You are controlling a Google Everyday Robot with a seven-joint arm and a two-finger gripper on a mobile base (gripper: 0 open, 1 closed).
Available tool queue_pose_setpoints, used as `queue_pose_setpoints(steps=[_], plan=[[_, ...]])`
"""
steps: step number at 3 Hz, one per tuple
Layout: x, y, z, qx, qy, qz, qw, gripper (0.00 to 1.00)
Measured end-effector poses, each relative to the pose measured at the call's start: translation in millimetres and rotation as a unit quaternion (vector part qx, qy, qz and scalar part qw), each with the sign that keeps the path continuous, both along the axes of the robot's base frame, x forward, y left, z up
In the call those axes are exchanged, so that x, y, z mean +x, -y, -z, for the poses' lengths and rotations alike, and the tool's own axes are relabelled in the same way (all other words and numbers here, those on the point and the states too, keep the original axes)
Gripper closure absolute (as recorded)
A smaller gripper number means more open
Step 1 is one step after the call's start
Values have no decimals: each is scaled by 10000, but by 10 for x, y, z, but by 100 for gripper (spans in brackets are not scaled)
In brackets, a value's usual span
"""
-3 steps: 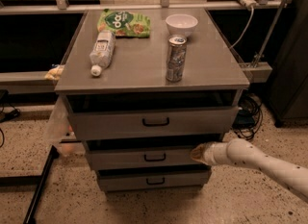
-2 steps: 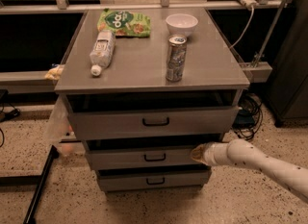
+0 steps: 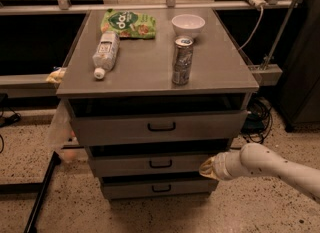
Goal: Close middle drawer
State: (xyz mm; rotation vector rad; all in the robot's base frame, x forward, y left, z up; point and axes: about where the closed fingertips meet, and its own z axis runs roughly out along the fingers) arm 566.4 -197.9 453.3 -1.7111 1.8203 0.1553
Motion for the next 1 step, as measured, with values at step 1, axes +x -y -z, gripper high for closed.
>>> queue_pose_setpoints(steps=[1], plan=[[-62, -23, -17, -21, -65, -70, 10000, 81]])
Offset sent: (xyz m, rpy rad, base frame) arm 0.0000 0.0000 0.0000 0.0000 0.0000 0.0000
